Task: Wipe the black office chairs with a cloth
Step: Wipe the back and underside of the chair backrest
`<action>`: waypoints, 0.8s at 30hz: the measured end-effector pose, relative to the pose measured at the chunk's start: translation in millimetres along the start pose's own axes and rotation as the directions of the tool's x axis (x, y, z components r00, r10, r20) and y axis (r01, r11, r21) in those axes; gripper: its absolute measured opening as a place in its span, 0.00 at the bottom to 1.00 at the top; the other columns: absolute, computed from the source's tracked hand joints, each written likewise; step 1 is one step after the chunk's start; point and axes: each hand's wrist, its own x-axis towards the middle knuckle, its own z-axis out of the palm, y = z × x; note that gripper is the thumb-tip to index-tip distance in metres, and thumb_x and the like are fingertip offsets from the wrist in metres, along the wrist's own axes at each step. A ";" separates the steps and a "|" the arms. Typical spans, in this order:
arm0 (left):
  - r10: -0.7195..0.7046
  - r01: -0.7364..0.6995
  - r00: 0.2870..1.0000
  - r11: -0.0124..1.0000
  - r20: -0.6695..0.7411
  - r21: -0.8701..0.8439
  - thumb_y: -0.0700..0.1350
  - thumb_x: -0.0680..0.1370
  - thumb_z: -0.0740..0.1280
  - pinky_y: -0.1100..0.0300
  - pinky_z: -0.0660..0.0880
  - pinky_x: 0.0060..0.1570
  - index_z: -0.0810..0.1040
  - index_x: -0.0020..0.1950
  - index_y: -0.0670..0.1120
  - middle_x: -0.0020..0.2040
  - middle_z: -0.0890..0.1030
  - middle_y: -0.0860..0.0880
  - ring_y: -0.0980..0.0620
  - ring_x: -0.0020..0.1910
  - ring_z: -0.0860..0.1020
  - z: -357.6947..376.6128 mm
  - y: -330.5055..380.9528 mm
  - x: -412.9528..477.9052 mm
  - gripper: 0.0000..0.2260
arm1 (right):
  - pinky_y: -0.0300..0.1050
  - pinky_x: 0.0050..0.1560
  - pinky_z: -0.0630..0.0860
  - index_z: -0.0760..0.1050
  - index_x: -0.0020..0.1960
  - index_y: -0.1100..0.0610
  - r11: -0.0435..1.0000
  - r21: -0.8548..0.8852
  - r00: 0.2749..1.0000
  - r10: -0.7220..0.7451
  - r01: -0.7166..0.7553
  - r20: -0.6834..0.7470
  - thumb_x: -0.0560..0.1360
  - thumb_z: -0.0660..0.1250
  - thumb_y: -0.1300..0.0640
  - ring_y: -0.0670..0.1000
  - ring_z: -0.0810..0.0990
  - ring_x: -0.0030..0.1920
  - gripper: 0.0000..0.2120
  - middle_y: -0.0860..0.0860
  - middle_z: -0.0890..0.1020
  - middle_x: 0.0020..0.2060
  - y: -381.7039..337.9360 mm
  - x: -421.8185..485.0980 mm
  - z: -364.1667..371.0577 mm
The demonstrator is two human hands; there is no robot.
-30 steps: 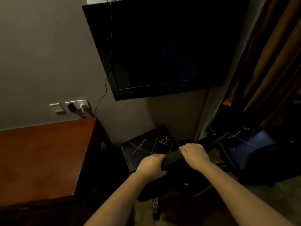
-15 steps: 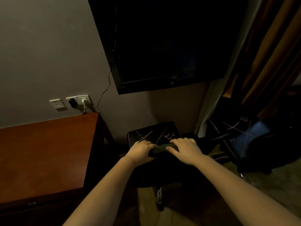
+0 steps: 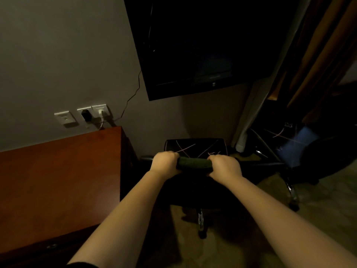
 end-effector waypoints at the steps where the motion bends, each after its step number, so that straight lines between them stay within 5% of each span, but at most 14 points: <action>1: 0.004 -0.004 1.000 1.000 -0.009 -0.005 0.58 0.73 0.71 0.54 0.76 0.46 0.77 0.57 0.49 0.51 0.79 0.49 0.48 0.49 0.79 0.4 -1.6 -2.1 0.18 | 0.46 0.43 0.80 0.75 0.60 0.50 1.000 0.001 1.000 0.006 -0.006 -0.015 0.71 0.72 0.48 0.51 0.81 0.46 0.19 0.48 0.81 0.48 -2.6 -1.7 2.2; 8: 0.008 -0.008 0.994 1.000 -0.108 -0.003 0.58 0.72 0.71 0.52 0.77 0.47 0.78 0.56 0.47 0.49 0.81 0.48 0.46 0.49 0.79 6.3 9.3 -28.3 0.20 | 0.45 0.38 0.77 0.77 0.49 0.52 0.999 0.026 0.994 0.039 -0.037 -0.101 0.71 0.71 0.50 0.52 0.78 0.41 0.09 0.48 0.78 0.40 -7.7 -26.7 10.9; 14: 0.037 -0.026 0.967 0.999 -0.252 0.045 0.60 0.70 0.73 0.49 0.77 0.49 0.79 0.56 0.44 0.50 0.81 0.45 0.43 0.50 0.78 26.6 33.0 -87.0 0.23 | 0.43 0.33 0.74 0.79 0.48 0.54 0.999 -0.049 0.981 0.007 -0.017 -0.196 0.72 0.71 0.48 0.53 0.79 0.40 0.11 0.50 0.80 0.39 -15.8 -84.0 23.2; 24: 0.123 -0.101 0.957 0.990 -0.262 0.095 0.65 0.69 0.71 0.58 0.72 0.32 0.78 0.48 0.48 0.38 0.76 0.53 0.53 0.37 0.75 38.7 129.2 -235.5 0.21 | 0.45 0.39 0.75 0.78 0.45 0.54 0.999 0.028 0.983 0.042 -0.038 -0.179 0.66 0.75 0.39 0.51 0.79 0.42 0.20 0.49 0.80 0.38 -13.9 -274.0 19.8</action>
